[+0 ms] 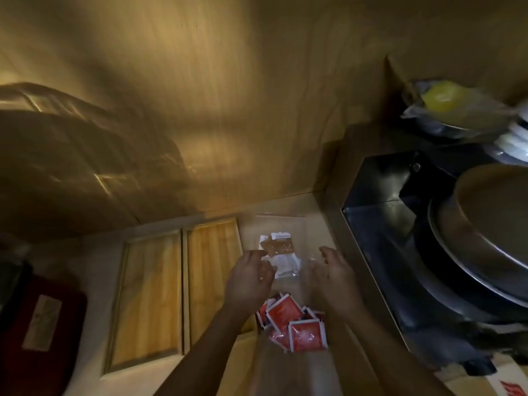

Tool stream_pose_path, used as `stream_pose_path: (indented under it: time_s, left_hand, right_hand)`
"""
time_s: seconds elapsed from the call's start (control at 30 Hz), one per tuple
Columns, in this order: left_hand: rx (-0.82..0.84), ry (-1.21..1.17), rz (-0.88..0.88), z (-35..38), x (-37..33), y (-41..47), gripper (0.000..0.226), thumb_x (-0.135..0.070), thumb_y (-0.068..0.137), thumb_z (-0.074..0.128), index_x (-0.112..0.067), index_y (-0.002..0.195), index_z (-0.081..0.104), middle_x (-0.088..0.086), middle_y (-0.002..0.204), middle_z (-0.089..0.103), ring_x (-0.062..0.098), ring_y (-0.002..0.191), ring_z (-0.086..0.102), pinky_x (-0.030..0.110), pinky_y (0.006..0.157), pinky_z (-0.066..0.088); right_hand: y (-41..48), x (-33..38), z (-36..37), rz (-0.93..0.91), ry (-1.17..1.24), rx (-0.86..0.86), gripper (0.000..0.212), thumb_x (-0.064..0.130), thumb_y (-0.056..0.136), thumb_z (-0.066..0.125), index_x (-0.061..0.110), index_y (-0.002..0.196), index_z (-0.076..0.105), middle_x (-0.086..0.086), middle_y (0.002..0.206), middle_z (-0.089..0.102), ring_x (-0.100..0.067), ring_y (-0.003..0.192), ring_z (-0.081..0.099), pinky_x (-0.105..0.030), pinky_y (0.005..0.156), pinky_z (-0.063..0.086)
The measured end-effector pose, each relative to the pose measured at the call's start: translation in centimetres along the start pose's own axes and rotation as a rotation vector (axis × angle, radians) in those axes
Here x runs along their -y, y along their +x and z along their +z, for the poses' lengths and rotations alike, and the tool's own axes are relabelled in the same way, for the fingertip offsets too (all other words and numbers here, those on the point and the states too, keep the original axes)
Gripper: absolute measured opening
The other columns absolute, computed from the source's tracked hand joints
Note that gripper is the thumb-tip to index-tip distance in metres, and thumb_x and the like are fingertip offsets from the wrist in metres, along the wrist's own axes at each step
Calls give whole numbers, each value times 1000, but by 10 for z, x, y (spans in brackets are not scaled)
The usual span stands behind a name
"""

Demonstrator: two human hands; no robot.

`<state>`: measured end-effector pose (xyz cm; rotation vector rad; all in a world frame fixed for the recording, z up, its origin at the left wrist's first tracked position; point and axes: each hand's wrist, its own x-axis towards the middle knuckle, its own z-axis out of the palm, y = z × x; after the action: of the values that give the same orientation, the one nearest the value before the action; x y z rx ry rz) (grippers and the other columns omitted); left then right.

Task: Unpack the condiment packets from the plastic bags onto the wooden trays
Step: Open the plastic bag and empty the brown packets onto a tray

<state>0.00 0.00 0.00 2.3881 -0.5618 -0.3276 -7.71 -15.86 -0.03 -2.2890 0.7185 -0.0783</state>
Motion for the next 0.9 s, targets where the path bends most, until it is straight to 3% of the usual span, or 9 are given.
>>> stream_pose_path:
  time_s: [0.1,0.27,0.4,0.5,0.57,0.67,0.73,0.83,0.9]
  left_hand:
    - [-12,-54,-102,16,6,15,38,-29,91,50,-12,125,51,6,127,52,19,116,49,27,90,38]
    - [-37,-42,-239,39,16,45,36,-22,89,51,-8,122,52,12,127,52,24,116,49,31,94,40]
    - [-39,33,-345,48,11,61,47,-31,87,55,-8,127,45,13,129,51,28,115,51,36,94,44]
    - [-53,-287,-520,48,12,73,69,-38,79,66,-7,131,31,18,118,60,37,103,62,45,86,52]
    - [-53,-530,-613,45,14,77,58,-31,75,73,-9,116,38,15,98,65,38,89,66,50,77,56]
    - [-27,-642,-571,39,13,75,13,-13,80,69,-3,81,61,2,64,64,15,59,62,30,57,52]
    - [2,-801,-543,32,7,70,20,-1,83,60,-5,64,64,-2,48,60,4,39,53,18,41,43]
    - [73,-1039,-572,19,1,65,19,-3,80,63,-8,63,55,4,53,57,12,42,52,21,43,42]
    - [122,-1104,-562,8,-1,63,19,-2,78,61,-11,64,51,3,53,55,14,43,49,22,43,39]
  right_hand:
    - [15,-6,8,117,33,54,41,26,91,46,12,129,47,-8,131,52,-25,116,51,-34,95,42]
    - [47,-16,28,246,180,130,31,28,80,52,16,108,55,-9,108,63,-28,99,62,-45,85,52]
    - [69,-8,33,409,432,168,33,19,82,58,1,110,52,-16,100,64,-28,87,63,-44,81,53]
    - [73,2,23,480,641,232,18,16,84,59,3,97,54,-16,85,63,-21,67,61,-28,55,48]
    - [74,1,20,489,708,244,14,18,85,59,6,79,55,-11,65,58,-16,50,55,-21,42,41]
    - [77,-2,18,488,788,210,16,17,84,61,5,73,58,-9,57,51,-17,46,48,-23,46,37]
    - [75,0,17,495,856,205,12,11,84,59,1,77,61,-13,57,51,-17,44,49,-21,45,38]
    - [71,4,10,475,1012,234,10,4,85,56,-3,81,62,-8,48,62,-13,34,56,-18,35,42]
    - [68,10,2,439,1089,272,9,3,86,54,-3,83,61,-13,65,68,-17,47,65,-25,39,50]
